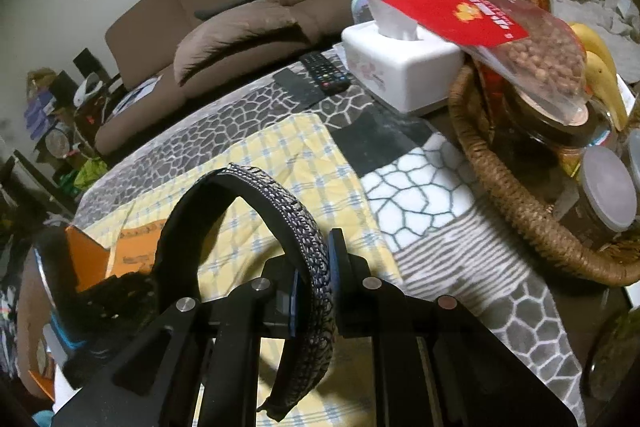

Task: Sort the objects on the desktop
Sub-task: 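Lift the orange towel with left tool while right tool holds the black headband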

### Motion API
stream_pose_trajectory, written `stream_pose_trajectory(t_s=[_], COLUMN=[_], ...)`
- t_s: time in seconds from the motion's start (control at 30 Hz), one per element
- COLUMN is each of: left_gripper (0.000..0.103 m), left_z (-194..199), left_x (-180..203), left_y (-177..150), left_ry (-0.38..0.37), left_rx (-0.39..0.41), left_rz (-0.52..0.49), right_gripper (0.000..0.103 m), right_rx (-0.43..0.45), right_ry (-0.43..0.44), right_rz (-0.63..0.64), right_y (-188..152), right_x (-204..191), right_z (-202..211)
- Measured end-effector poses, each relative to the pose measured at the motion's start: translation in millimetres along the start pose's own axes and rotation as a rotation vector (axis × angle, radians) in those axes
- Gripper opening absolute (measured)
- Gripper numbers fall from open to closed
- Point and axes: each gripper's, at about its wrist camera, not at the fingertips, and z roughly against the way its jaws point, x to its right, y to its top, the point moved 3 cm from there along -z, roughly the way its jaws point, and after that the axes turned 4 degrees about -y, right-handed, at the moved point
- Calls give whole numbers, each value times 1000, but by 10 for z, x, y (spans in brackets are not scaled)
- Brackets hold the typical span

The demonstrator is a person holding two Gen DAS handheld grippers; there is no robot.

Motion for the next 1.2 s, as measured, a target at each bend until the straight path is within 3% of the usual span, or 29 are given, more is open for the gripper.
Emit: stream_pose_trajectory(t_s=[0.77,1.2], left_gripper=[13,13], left_z=[1567,2367], left_x=[-439,-843], left_y=[476,430], left_ry=[-31,17], left_rx=[251,326], left_rz=[61,94], right_gripper=[12,12], right_rx=[29,45], right_ry=[109,177], right_rz=[86,141], right_y=[19,-2], right_x=[-661,-1261], right_z=[204,433])
